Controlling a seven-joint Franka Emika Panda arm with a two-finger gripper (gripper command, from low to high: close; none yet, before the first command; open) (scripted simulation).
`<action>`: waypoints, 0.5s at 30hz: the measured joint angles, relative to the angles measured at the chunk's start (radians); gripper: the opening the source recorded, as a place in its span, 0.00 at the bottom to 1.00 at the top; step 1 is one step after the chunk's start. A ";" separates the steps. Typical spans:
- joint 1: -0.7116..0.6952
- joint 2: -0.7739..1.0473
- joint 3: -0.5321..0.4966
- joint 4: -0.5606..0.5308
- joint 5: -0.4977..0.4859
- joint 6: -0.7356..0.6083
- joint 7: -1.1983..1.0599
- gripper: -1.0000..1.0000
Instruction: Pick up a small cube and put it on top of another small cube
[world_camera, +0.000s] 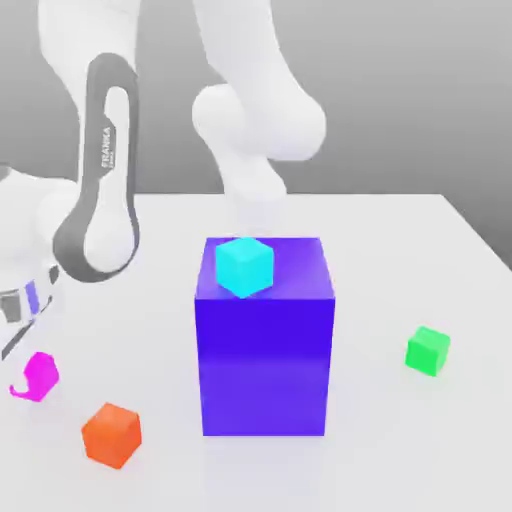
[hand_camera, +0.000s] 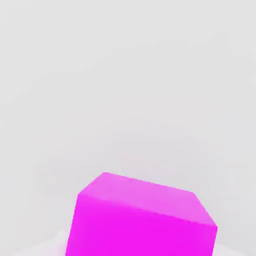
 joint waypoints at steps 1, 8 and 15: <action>0.001 -0.019 0.003 0.013 -0.003 0.004 -0.008 0.00; 0.123 -0.143 0.087 0.065 -0.036 0.028 0.043 0.00; 0.380 -0.259 0.235 0.025 -0.073 -0.001 0.255 0.00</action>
